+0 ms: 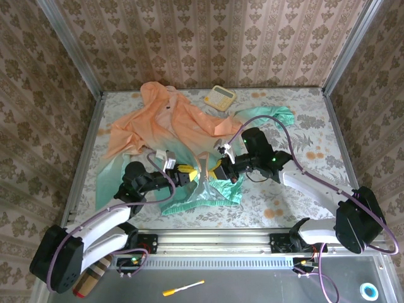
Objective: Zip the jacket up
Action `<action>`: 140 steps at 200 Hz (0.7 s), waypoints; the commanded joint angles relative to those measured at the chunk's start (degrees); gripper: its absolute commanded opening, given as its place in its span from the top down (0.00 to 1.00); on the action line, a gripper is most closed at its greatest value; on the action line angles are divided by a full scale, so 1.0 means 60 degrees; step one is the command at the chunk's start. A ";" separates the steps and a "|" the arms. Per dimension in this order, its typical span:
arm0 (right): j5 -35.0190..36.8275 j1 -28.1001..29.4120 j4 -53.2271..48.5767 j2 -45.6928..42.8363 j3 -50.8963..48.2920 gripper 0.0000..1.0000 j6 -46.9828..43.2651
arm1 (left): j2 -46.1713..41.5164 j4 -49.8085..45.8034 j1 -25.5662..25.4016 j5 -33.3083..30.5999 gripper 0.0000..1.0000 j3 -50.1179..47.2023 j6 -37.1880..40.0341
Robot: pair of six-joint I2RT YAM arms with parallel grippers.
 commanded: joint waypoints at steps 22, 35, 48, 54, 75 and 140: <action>-0.0546 -0.0235 0.0602 0.0328 0.0155 1.00 -0.0659 | 0.0357 0.0956 -0.0033 0.0392 1.00 -0.0195 0.0038; -0.0647 -0.0247 0.0768 0.0421 0.0155 1.00 -0.0672 | 0.0530 0.1145 -0.0031 0.0374 1.00 -0.0194 -0.0070; -0.0731 -0.0247 0.0893 0.0488 0.0156 1.00 -0.0696 | 0.0691 0.1297 -0.0036 0.0403 1.00 -0.0166 -0.0159; -0.0737 -0.0247 0.0945 0.0514 0.0161 1.00 -0.0703 | 0.0764 0.1365 -0.0031 0.0417 1.00 -0.0164 -0.0211; -0.0691 -0.0273 0.0983 0.0611 0.0203 1.00 -0.0652 | 0.0987 0.1570 -0.0005 0.0371 1.00 -0.0193 -0.0370; -0.0311 -0.0276 0.0995 0.0491 0.0108 1.00 -0.0936 | 0.1590 0.2566 0.0190 0.0405 1.00 -0.0354 -0.1155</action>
